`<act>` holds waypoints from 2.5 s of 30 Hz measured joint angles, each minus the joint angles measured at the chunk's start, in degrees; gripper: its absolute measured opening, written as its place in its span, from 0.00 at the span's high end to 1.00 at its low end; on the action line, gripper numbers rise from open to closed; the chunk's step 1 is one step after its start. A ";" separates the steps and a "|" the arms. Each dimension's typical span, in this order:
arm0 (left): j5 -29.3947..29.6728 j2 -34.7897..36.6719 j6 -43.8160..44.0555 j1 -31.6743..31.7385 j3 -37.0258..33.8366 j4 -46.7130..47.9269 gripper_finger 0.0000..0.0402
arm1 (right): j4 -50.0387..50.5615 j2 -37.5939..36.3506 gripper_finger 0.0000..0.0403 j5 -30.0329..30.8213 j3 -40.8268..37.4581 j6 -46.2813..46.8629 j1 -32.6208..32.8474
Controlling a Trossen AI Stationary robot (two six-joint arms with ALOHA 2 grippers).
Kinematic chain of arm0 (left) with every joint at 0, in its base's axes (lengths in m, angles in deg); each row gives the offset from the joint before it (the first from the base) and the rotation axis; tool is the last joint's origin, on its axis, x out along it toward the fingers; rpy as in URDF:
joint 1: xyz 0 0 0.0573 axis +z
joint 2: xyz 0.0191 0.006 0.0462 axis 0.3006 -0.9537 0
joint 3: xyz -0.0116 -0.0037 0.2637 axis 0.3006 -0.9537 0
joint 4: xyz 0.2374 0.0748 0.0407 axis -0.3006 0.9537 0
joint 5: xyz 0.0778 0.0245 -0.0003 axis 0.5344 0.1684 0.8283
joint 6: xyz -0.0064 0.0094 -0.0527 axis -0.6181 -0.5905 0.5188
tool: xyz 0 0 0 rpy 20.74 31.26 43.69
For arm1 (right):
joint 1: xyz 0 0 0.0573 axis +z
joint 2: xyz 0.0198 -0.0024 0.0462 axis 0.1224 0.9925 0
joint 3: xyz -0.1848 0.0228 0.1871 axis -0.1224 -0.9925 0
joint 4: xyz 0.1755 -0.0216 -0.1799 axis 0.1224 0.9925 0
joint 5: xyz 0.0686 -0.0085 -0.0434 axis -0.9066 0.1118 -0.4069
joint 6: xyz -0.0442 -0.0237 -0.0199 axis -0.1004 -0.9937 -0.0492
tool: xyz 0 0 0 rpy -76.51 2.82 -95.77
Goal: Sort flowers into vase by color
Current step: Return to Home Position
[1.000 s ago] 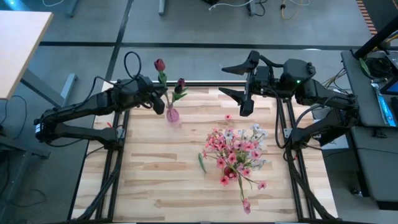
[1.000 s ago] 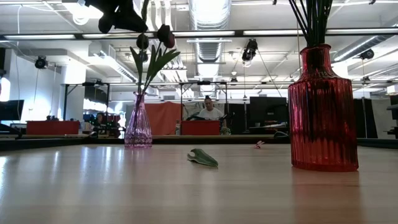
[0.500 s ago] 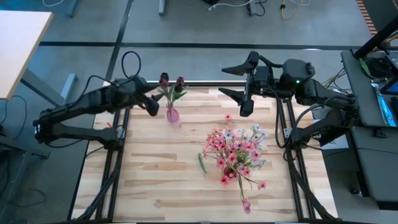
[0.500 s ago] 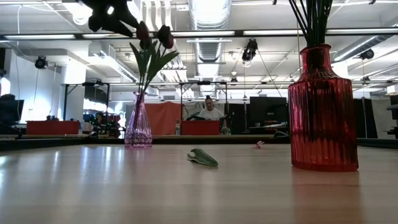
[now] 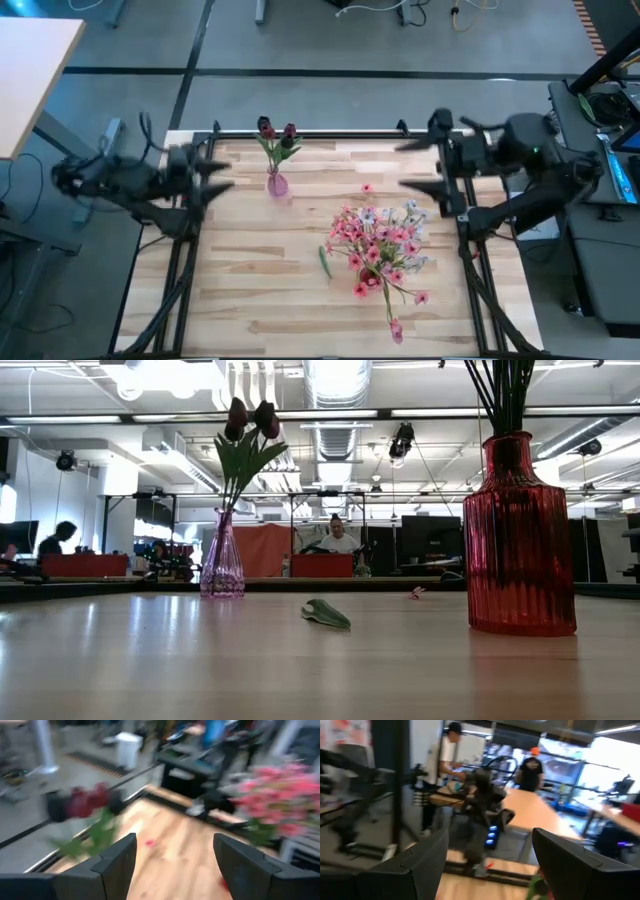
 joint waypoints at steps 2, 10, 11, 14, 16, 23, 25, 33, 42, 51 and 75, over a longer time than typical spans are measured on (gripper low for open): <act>5.05 0.53 -0.51 -9.19 -2.90 -4.53 0.38 | 0.58 -1.70 0.30 0.56 -2.42 0.79 3.02; 37.19 -6.63 -0.74 -46.61 -6.92 -10.58 0.39 | 1.00 -8.98 0.30 12.75 -14.86 5.62 15.82; 40.84 -7.83 0.95 -51.37 -6.95 -9.79 0.39 | 0.81 -10.53 0.30 13.61 -16.54 6.83 17.33; 49.30 -11.34 8.04 -64.92 -7.90 -4.25 0.39 | 1.62 -15.81 0.30 15.45 -22.08 10.97 21.07; 53.33 -13.44 14.10 -72.91 -10.22 -0.94 0.39 | 2.29 -20.30 0.30 15.01 -26.14 14.52 22.73; 57.57 -13.45 29.84 -78.99 -18.96 0.88 0.41 | -10.79 -37.20 0.30 0.95 -46.22 21.89 25.14; 56.19 -11.90 30.13 -74.47 -20.55 0.84 0.44 | -15.57 -40.65 0.30 -0.16 -51.82 24.11 25.12; 40.01 -6.56 28.50 -54.97 -31.84 -4.24 0.62 | -30.52 -49.84 0.30 -9.84 -74.77 23.74 25.10; 42.80 3.10 2.61 -47.92 -44.31 -24.61 0.92 | -52.84 -57.94 0.32 -6.45 -94.60 10.39 24.71; 44.94 20.54 -12.74 -41.30 -46.29 -30.96 1.00 | -57.64 -58.12 0.37 -2.15 -94.96 3.83 20.82; -1.82 24.12 -31.33 0.65 -62.46 -58.51 1.00 | -71.03 -41.64 0.42 -2.54 -95.12 0.00 11.29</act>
